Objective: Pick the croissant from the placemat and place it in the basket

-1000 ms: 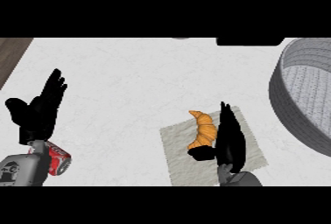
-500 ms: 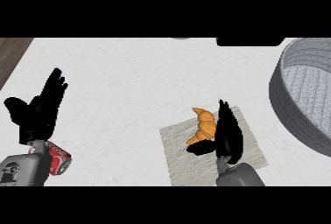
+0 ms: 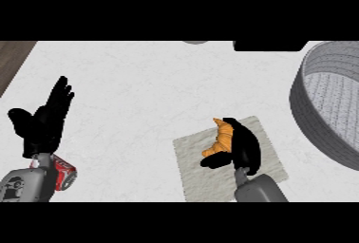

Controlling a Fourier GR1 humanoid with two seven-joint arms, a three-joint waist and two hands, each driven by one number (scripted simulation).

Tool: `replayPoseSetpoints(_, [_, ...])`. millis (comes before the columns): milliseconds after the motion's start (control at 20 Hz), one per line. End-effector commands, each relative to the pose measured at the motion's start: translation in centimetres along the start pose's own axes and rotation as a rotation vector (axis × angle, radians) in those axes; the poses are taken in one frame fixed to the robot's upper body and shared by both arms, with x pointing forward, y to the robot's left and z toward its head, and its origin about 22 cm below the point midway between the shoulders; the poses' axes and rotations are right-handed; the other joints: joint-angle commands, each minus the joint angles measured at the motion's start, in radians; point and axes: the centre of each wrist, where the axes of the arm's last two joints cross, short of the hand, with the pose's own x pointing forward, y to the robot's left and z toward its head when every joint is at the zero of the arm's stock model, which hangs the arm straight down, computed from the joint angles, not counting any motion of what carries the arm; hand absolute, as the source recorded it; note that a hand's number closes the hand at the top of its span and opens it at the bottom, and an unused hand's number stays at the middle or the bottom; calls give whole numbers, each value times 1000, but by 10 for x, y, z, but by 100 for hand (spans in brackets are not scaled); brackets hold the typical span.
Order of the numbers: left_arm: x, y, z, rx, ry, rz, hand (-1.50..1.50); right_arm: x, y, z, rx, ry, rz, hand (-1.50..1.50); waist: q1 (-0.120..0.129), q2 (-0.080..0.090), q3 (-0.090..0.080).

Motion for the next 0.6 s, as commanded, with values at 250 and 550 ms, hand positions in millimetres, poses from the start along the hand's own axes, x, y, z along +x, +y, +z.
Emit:
replayPoseSetpoints(250, [-17, -10, 16, 3, -5, 2, 0, -16, 25, -5, 80, -59, 36, 150, 10, 13, 7])
replayPoseSetpoints(550, [3, -4, -7, -34, -8, -7, 0, 14, 22, -34, 32, -9, 16, 150, 34, 22, 8])
